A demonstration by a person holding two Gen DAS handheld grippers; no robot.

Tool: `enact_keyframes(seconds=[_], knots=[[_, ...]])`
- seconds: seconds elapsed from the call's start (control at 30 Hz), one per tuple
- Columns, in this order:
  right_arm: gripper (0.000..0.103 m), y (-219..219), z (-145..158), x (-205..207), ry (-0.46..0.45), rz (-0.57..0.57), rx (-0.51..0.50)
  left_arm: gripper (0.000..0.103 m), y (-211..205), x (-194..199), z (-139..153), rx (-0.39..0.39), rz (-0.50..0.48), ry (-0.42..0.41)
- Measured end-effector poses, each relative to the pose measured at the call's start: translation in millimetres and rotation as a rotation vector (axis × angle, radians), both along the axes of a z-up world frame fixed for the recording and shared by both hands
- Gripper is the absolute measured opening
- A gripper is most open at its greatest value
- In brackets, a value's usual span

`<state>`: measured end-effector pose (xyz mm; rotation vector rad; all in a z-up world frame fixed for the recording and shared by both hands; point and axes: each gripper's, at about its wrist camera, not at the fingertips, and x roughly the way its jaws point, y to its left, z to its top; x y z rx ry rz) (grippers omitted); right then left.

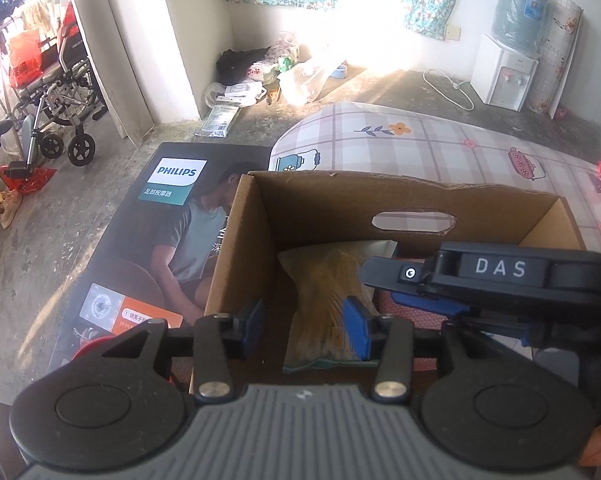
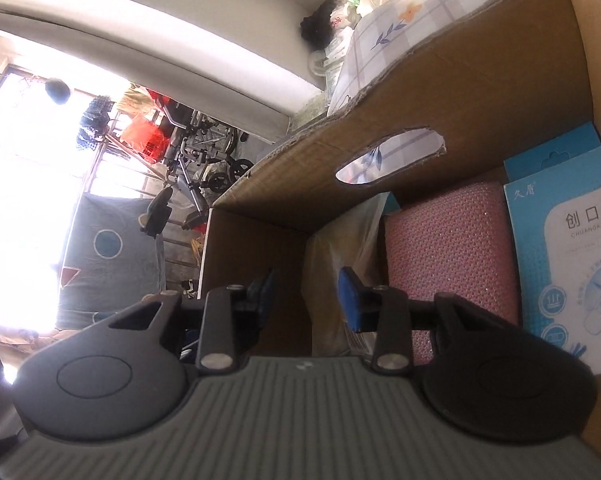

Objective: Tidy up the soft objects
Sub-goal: 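Move the left tool back over the bed to the blue wet-wipes pack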

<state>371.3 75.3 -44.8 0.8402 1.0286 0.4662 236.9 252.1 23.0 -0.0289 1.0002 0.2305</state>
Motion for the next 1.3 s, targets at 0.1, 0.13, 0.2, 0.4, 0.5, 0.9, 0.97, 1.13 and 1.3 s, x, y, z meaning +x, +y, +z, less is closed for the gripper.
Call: enact_keyframes(seconds=[0.1, 0.13, 0.2, 0.4, 0.5, 0.9, 0.97, 1.13, 1.3], knots=[[0.035, -2.6, 13.2, -5.8, -0.016, -0.002, 0.028, 0.052, -4.0, -14.9, 13.6, -0.028, -0.001, -0.026], [0.035, -6.8, 20.9, -10.9, -0.031, 0.0, 0.04, 0.055, -6.7, -22.8, 19.6, -0.042, -0.005, -0.039], [0.035, -13.4, 34.6, -21.0, -0.059, 0.006, 0.064, 0.061, -14.5, -36.0, 29.8, -0.063, -0.021, -0.063], [0.047, -65.2, 79.7, -68.8, -0.166, -0.005, 0.124, 0.074, -59.2, -77.7, 59.0, -0.095, -0.13, -0.134], [0.048, -107.0, 95.9, -103.6, -0.209, -0.026, 0.121, 0.081, -90.9, -94.0, 69.3, -0.123, -0.196, -0.172], [0.054, -296.1, 110.4, -231.1, -0.258, -0.206, -0.059, 0.085, -240.0, -118.0, 59.0, -0.245, -0.466, -0.172], [0.055, -331.4, 108.0, -249.0, -0.26, -0.256, -0.101, 0.085, -265.5, -115.3, 52.0, -0.264, -0.497, -0.159], [0.057, -398.4, 96.1, -270.7, -0.226, -0.38, -0.12, 0.084, -327.4, -97.3, 33.5, -0.29, -0.556, -0.134], [0.057, -444.7, 75.8, -276.5, -0.207, -0.477, -0.089, 0.079, -385.8, -62.7, 4.8, -0.314, -0.592, -0.052]])
